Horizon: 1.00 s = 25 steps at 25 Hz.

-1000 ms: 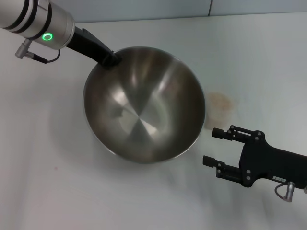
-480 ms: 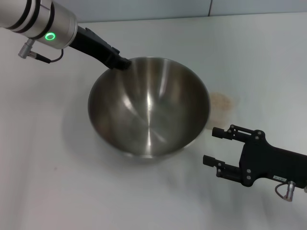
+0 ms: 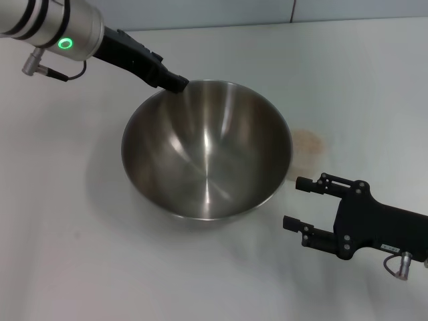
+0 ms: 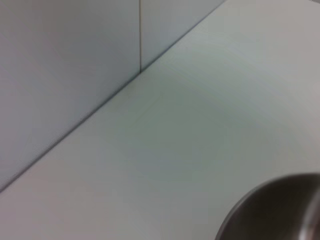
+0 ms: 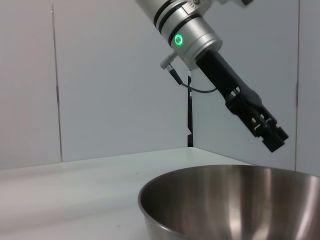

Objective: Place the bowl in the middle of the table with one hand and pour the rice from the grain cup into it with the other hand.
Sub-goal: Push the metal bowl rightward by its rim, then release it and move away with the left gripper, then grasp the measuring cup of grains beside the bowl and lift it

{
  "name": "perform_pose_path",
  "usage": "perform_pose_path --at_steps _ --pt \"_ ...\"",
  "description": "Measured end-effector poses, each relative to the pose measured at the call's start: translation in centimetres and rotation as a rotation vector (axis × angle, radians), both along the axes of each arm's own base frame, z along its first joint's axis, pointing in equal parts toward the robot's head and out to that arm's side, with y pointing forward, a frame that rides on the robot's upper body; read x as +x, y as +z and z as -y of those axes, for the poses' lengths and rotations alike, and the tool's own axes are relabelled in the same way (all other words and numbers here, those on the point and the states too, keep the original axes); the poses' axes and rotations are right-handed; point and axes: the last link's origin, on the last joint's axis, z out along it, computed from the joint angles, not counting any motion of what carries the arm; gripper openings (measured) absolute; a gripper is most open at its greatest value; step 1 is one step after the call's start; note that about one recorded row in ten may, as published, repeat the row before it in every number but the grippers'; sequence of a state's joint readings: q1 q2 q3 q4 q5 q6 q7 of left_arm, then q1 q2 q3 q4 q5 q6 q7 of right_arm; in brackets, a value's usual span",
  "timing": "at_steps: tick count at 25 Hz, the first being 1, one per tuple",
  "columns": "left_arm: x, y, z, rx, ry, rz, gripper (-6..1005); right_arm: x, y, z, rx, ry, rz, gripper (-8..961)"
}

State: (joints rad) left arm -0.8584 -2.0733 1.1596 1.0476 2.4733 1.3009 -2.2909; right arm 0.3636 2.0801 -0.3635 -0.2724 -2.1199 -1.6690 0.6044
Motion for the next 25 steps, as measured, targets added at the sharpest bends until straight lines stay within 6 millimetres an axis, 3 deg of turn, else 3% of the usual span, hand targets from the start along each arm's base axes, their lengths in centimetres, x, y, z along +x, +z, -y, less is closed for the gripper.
perform_pose_path --at_steps 8,12,13,16,17,18,21,22,25 --pt "0.5 3.0 1.7 0.076 -0.099 0.170 686 0.0 0.0 0.0 0.001 0.001 0.001 666" --pt "-0.7 6.0 4.0 0.157 -0.197 0.384 687 0.0 0.1 -0.1 0.003 0.001 0.001 666" --pt "-0.7 6.0 4.0 0.157 -0.197 0.384 687 0.0 0.1 -0.1 0.003 0.001 0.001 666" --pt "-2.6 7.9 5.3 0.235 -0.212 0.546 683 0.0 0.1 -0.1 0.005 0.002 0.000 667" --pt "-4.6 9.3 6.0 0.304 -0.169 0.657 681 0.0 0.2 -0.1 0.008 0.002 -0.002 667" --pt "-4.6 9.3 6.0 0.304 -0.169 0.657 682 0.0 0.2 -0.1 0.008 0.002 -0.002 667" --pt "-7.5 10.3 7.1 0.359 -0.119 0.796 686 0.0 0.2 -0.1 0.010 0.001 -0.004 667" --pt "-9.4 10.5 8.4 0.372 -0.123 0.885 687 0.0 0.2 -0.1 0.010 0.000 -0.005 667" --pt "-11.2 10.4 9.7 0.385 -0.126 0.958 688 0.0 0.2 -0.1 0.010 0.000 -0.006 667"
